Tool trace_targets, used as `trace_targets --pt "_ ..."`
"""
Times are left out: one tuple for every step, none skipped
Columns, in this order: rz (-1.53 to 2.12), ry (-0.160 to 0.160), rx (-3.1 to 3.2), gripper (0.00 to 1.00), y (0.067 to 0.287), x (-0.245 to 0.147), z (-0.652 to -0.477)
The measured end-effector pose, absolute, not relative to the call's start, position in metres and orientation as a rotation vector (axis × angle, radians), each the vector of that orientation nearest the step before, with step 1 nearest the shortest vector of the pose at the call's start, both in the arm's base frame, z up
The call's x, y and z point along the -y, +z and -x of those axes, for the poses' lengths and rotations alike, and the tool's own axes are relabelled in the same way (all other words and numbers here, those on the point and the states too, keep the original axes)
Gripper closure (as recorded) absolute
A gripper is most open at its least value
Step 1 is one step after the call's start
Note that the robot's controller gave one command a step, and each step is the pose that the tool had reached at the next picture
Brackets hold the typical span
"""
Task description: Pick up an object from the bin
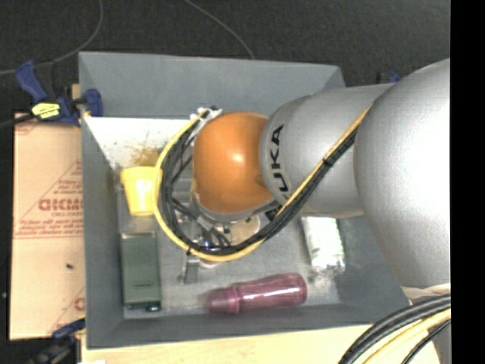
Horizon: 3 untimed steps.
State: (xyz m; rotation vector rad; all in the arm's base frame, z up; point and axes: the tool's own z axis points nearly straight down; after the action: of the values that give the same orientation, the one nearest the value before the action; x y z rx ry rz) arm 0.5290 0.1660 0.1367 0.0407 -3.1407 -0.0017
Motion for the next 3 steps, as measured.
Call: trace_targets --pt "-0.330 -0.002 3.130 0.00 0.134 -0.126 -0.599" --pt "0.165 -0.004 3.141 0.00 0.102 -0.115 -0.591" --pt "-0.334 -0.003 3.129 0.00 0.080 -0.096 -0.586"
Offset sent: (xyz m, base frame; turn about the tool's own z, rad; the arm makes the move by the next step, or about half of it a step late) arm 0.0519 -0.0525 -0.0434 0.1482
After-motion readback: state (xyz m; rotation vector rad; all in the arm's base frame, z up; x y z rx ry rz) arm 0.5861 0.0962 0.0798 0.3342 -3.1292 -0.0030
